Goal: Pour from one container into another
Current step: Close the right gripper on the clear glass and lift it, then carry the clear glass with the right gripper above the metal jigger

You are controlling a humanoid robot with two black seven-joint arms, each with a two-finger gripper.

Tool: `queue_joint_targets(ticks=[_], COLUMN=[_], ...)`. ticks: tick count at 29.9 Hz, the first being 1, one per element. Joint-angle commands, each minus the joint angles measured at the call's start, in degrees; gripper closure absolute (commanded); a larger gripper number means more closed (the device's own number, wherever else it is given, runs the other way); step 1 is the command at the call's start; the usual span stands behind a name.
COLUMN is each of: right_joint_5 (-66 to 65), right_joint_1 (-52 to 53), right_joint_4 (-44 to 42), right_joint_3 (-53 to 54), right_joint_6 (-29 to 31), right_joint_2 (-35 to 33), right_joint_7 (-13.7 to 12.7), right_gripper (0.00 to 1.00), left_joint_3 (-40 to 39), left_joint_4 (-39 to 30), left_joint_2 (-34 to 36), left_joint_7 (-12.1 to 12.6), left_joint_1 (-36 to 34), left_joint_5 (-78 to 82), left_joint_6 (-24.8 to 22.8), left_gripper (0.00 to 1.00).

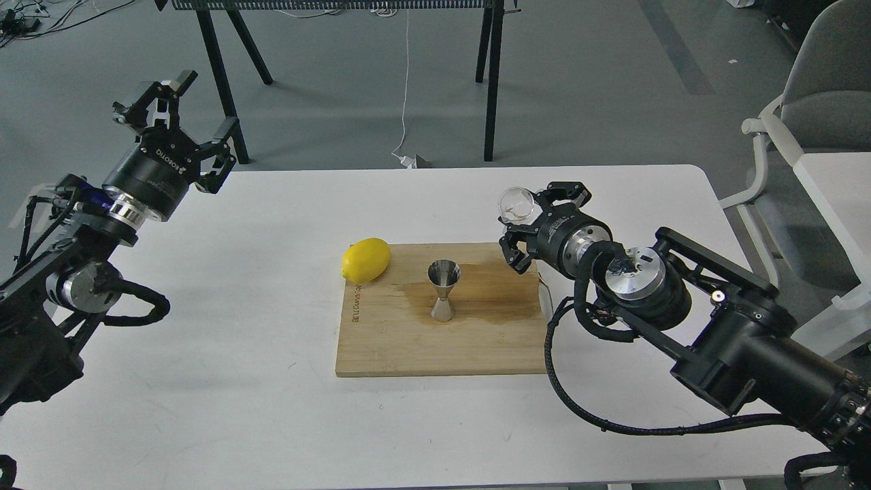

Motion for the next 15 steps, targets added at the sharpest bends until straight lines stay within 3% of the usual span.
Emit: queue_joint_targets(ticks=[1,15], right_joint_5=[-2.17,-5.95], right_joint_1=[1.13,4.74], right_joint_4=[0.15,3.92], right_joint_3=[-1.1,-6.9], right_joint_6=[0.01,0.01], right_joint_2=[1.09,1.1], right_joint_7=[0.05,-0.92], right_gripper=[0.52,0.52], left_joint_3=[0.01,0.01], left_joint_4=[0.01,0.1], left_joint_2=[-0.01,-0.01], left_joint_7=[0.0,0.0], left_joint_1=[0.0,0.0], left_joint_5=[0.01,0.01], left_joint_6=[0.0,0.0], left_gripper=[0.19,0.19])
